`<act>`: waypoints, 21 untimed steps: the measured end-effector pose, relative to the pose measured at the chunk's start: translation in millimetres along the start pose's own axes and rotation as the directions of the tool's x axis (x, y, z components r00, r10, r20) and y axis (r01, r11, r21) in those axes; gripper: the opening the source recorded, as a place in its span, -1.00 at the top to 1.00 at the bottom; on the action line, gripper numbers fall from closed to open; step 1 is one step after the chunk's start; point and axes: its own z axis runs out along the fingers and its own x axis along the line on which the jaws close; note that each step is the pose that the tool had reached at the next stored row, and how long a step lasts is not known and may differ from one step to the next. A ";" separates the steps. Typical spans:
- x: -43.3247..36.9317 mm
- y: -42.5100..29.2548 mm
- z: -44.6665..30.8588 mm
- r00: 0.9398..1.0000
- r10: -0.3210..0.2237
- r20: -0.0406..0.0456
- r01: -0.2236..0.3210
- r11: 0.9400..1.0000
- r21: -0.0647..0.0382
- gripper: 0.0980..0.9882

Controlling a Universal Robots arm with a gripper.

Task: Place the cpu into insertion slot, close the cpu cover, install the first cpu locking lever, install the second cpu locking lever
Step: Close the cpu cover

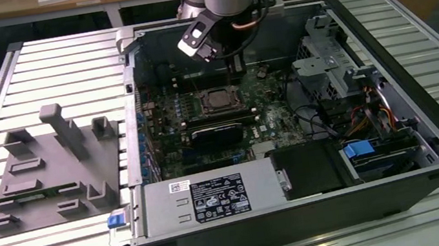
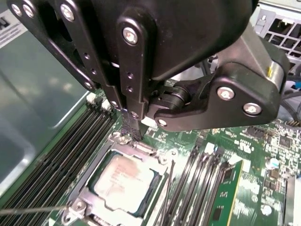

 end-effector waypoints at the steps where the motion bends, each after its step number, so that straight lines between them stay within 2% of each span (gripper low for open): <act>1: -0.1 -1.7 0.0 1.000 0.000 0.000 0.000 1.000 0.000 0.98; 4: -0.3 -4.2 0.3 1.000 0.000 0.001 0.000 1.000 -0.001 0.98; 9: -0.3 -4.5 0.3 1.000 0.000 0.002 0.000 1.000 -0.001 0.98; 10: -0.3 -4.4 0.6 1.000 0.000 0.002 0.000 1.000 0.002 0.98; 11: -0.3 -4.3 0.8 1.000 0.000 0.003 0.000 1.000 0.012 0.98; 13: -0.3 -3.7 1.1 1.000 0.000 0.011 0.000 0.999 0.039 0.98; 14: -0.3 -3.6 1.3 1.000 0.000 0.013 0.000 0.999 0.048 0.98; 21: -0.9 -5.7 1.6 1.000 0.000 0.014 0.000 0.999 0.050 0.98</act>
